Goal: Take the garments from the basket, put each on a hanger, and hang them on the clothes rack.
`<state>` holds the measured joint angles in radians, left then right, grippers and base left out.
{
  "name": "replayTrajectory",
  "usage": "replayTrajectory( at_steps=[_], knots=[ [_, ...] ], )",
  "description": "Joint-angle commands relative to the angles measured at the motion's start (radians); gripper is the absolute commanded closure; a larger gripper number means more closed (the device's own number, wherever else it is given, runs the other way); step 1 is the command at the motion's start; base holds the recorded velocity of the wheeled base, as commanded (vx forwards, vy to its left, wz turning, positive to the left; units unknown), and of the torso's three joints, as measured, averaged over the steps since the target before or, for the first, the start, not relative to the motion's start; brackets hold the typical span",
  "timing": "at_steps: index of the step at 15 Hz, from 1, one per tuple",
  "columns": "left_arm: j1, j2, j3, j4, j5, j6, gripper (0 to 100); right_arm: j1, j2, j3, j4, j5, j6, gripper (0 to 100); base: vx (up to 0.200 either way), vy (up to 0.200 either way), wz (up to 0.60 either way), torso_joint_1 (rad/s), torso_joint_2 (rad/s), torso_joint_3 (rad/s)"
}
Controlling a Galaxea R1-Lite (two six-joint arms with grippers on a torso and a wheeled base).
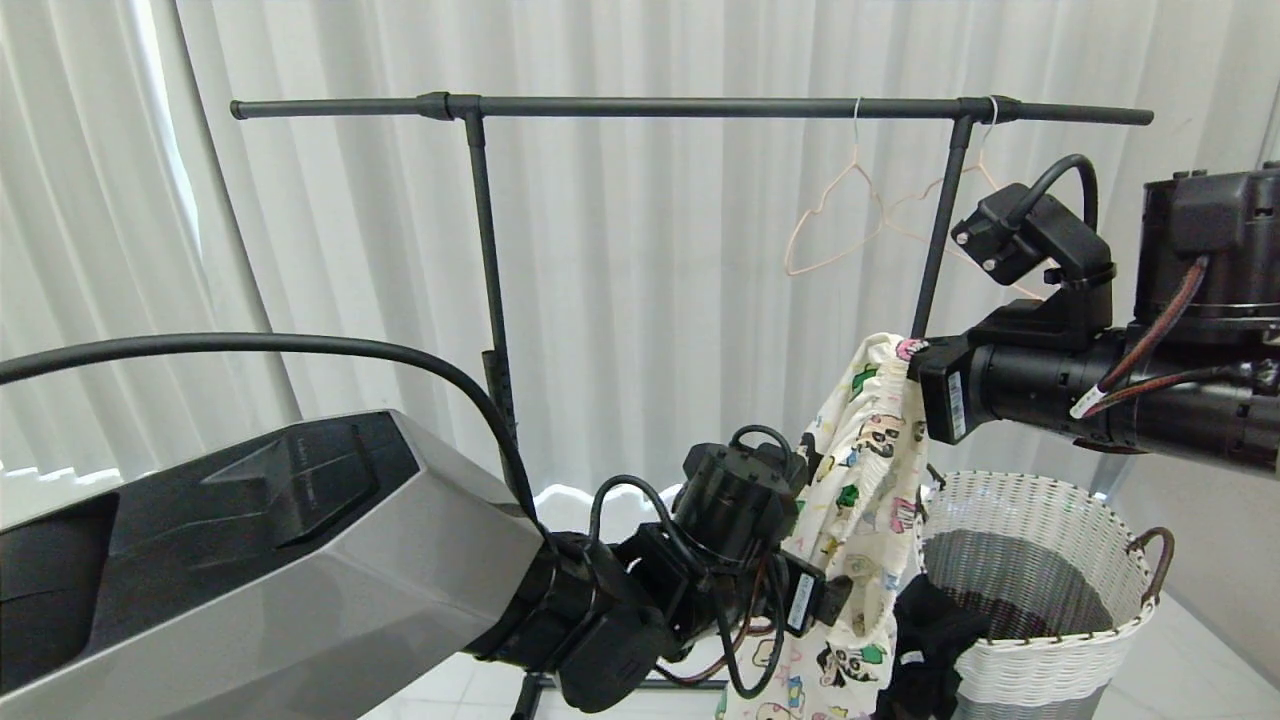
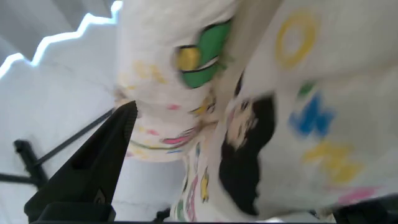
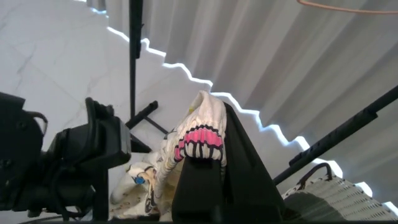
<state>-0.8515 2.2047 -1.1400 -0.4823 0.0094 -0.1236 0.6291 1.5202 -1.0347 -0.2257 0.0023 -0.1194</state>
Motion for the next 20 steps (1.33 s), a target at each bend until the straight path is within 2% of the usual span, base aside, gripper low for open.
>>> replayTrajectory(
  at_steps=[1, 3, 5, 9, 13, 19, 20],
  knots=[
    [0.005, -0.011, 0.016, -0.001, 0.011, 0.001, 0, -0.005, -0.012, 0.002, 0.0, -0.007, 0.0, 100, 0.0, 0.0, 0.0, 0.0, 0.0, 0.0],
    [0.012, -0.008, 0.017, -0.002, 0.057, 0.001, 0, -0.005, -0.023, 0.004, 0.003, -0.025, 0.0, 100, 0.0, 0.0, 0.0, 0.0, 0.0, 0.0],
    [0.009, -0.036, 0.036, -0.002, 0.103, -0.001, 0, -0.04, -0.028, 0.002, 0.026, -0.033, -0.002, 100, 0.0, 0.0, 0.0, 0.0, 0.0, 0.0],
    [0.02, -0.105, 0.123, -0.007, 0.106, -0.001, 0, -0.082, -0.041, 0.001, 0.032, -0.067, -0.002, 100, 0.0, 0.0, 0.0, 0.0, 0.0, 0.0],
    [0.028, -0.122, 0.229, -0.119, 0.121, 0.018, 0, -0.085, -0.057, 0.001, 0.052, -0.07, -0.003, 100, 0.0, 0.0, 0.0, 0.0, 0.0, 0.0],
    [0.042, -0.224, 0.258, -0.122, 0.129, 0.019, 0, -0.091, -0.054, 0.002, 0.054, -0.074, -0.003, 100, 0.0, 0.0, 0.0, 0.0, 0.0, 0.0],
    [0.048, -0.234, 0.267, -0.122, 0.129, 0.019, 0, -0.091, -0.054, 0.001, 0.066, -0.093, -0.003, 100, 0.0, 0.0, 0.0, 0.0, 0.0, 0.0]
  ],
)
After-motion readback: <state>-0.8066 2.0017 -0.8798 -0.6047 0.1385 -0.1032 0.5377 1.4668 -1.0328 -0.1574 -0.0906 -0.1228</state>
